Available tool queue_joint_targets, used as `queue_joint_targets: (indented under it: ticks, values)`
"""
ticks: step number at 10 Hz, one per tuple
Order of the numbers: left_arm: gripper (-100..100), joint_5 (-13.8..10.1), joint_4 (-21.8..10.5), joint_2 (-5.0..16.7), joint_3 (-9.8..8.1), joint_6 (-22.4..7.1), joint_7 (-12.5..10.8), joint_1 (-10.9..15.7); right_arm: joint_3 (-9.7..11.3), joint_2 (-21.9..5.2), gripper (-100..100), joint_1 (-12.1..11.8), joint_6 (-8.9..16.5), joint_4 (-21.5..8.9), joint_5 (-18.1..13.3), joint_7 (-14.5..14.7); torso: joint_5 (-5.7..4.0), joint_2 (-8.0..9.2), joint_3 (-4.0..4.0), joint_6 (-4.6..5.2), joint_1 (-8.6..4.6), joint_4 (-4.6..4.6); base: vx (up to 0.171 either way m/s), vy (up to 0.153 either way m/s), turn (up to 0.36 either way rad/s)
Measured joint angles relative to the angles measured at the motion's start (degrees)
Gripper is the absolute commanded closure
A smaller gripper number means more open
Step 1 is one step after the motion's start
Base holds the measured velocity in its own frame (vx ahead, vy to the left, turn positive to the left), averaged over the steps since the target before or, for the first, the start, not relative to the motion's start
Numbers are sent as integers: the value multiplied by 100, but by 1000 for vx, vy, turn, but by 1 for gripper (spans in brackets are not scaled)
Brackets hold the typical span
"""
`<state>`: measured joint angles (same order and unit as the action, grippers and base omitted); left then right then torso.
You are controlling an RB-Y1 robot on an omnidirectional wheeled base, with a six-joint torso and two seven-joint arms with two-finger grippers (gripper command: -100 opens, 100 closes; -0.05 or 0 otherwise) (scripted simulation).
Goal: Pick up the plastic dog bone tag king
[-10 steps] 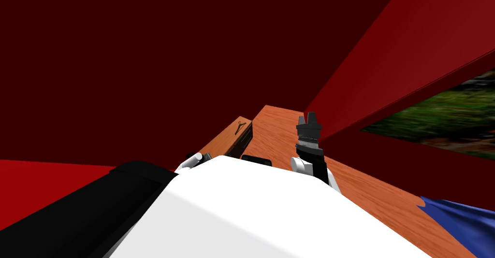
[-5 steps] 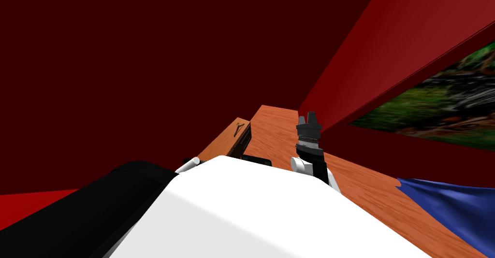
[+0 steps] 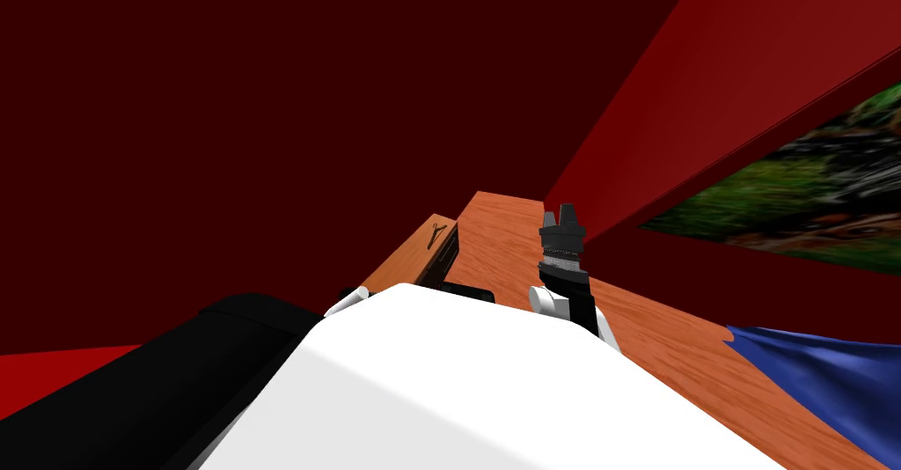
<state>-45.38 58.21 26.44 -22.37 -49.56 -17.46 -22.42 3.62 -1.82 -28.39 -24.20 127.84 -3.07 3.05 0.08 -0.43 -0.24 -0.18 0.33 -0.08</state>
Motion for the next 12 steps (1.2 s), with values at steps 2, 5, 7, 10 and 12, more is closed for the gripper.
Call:
queue_joint_targets:
  ticks: [2, 5, 7, 10, 12]
  values:
    - [100, 8, -2, -6, 3, 15, -6, 5, 0, 0, 0, 0, 0, 0, 0, 0, -4, -2, -1, 0, -16, 0, 0, 0, 0]
    - [100, 6, -25, -8, 10, -63, -29, -14, 1, 1, 0, -1, 0, 0, 0, 0, 17, 28, 26, -2, 4, 24, 1, 1, 2]
    - [100, 8, -35, -4, 0, -61, -49, -25, 1, 1, 0, 0, 0, 0, 0, 0, 28, 45, 39, 10, 20, 33, -7, 3, 7]
    - [100, -63, 89, 81, -33, -83, -12, -86, 1, 1, 0, 0, 0, 0, 0, 0, 45, 30, 34, 24, 39, 38, 7, -44, -31]
    - [0, -123, 186, 168, -66, -206, -30, -142, 1, 1, 0, 0, 0, 0, 0, 0, 50, 25, 30, 20, 47, 34, 5, -12, 0]
